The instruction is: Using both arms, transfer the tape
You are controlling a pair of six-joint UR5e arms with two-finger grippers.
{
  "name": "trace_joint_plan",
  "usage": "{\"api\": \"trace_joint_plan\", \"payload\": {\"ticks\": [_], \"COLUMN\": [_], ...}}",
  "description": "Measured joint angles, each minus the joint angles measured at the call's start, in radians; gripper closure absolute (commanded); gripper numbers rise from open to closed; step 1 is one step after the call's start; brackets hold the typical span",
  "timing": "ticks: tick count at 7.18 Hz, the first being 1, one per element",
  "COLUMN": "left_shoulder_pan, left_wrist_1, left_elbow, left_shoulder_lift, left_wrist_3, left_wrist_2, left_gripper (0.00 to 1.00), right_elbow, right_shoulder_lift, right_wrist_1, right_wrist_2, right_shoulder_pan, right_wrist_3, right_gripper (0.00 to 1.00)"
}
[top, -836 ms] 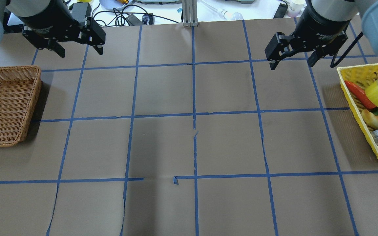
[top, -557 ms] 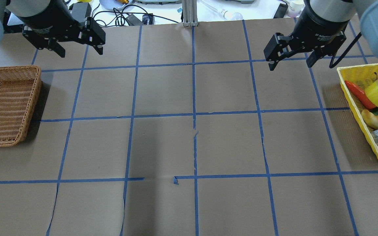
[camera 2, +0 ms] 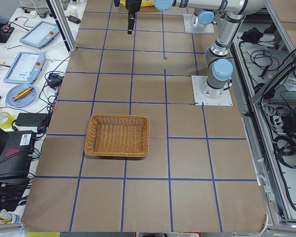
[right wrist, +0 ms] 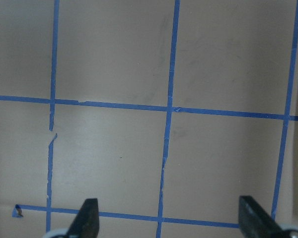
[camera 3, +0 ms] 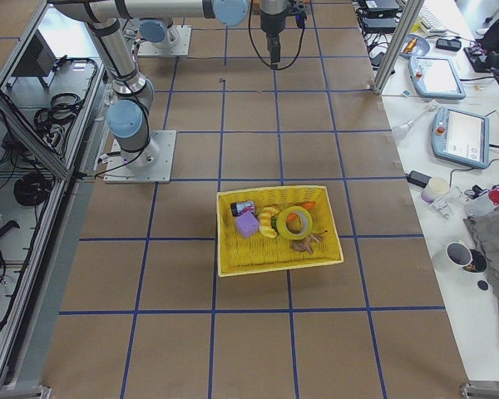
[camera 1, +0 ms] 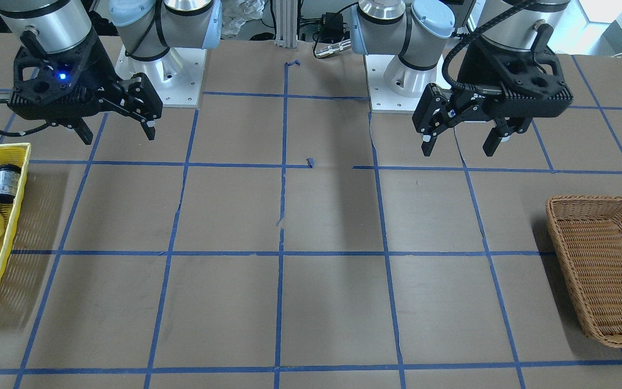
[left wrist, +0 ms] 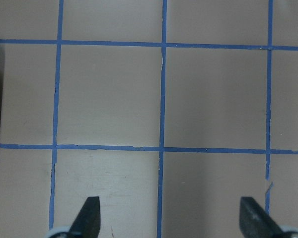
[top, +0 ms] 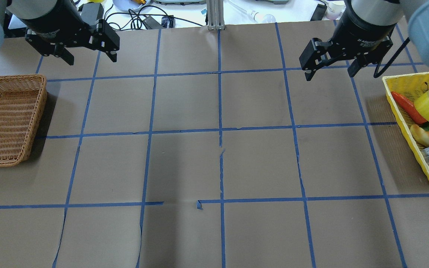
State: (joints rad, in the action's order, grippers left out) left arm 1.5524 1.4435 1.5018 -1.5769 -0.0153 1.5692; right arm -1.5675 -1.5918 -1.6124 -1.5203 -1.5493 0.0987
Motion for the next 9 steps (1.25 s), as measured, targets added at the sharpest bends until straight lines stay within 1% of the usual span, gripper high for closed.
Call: {"api": "trace_joint_plan", "payload": {"ticks": [6, 9], "left_shoulder_pan": [0.000, 0.000], "left_wrist_1": [-0.001, 0.003], "left_elbow": [0.000, 0.000], "left_shoulder_lift": [0.000, 0.000], "left_wrist_3": [-0.001, -0.002], "left_wrist_2": [-0.001, 0.000], "left_gripper": [0.00, 0.00], "right_elbow": [-0.018, -0.019], "right_shoulder_lift": [0.000, -0.002], "right_wrist_1": [0.002, 0.002], "right_wrist_2": [-0.002, -0.017], "right_shoulder_pan": [0.000, 0.000], "right_wrist_3": [0.001, 0.001], "right_gripper": [0.00, 0.00]}}
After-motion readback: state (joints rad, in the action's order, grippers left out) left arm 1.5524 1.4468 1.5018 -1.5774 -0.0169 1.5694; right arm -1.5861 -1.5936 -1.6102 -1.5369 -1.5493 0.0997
